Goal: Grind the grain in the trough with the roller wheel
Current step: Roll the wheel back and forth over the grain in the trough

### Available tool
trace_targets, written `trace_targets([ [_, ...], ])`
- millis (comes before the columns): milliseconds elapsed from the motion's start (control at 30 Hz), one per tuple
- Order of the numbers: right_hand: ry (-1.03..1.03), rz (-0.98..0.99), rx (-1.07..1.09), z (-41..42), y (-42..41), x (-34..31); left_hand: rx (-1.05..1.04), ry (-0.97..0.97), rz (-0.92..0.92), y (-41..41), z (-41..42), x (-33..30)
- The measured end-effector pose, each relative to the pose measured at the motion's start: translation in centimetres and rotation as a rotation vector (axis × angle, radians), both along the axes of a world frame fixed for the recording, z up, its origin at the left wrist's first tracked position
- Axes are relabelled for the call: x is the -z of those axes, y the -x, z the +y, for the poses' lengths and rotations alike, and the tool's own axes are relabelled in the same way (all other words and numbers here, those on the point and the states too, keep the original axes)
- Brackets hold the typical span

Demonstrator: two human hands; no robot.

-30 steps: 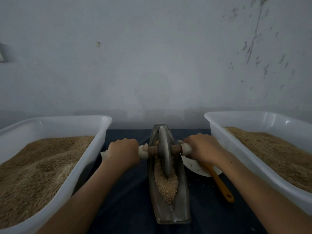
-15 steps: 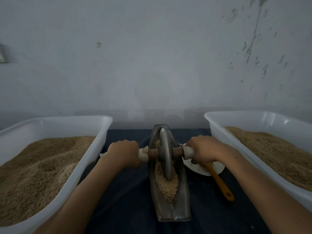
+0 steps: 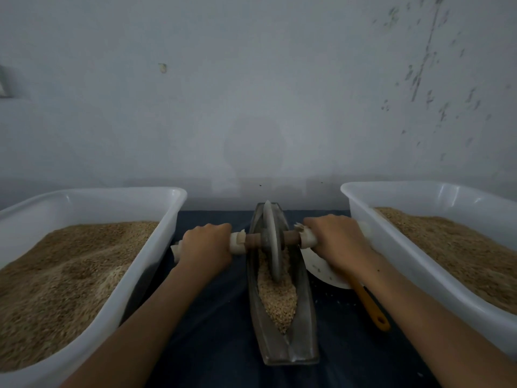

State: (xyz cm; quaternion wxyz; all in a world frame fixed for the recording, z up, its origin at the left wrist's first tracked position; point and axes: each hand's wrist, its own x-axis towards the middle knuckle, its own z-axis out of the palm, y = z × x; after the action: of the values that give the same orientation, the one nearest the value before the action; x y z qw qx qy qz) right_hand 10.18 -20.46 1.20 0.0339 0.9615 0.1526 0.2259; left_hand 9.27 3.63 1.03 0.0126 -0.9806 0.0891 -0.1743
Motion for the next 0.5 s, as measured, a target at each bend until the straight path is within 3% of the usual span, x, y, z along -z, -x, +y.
trace_targets([
  [300, 0.083, 0.424, 0.013, 0.0, 1.7, -2.7, 0.047, -0.088, 0.259, -0.4, 0.7, -0.9],
  [500, 0.085, 0.267, -0.003, 0.4, 1.6, -2.5, 0.050, -0.036, 0.294, -1.0, 1.2, -0.3],
])
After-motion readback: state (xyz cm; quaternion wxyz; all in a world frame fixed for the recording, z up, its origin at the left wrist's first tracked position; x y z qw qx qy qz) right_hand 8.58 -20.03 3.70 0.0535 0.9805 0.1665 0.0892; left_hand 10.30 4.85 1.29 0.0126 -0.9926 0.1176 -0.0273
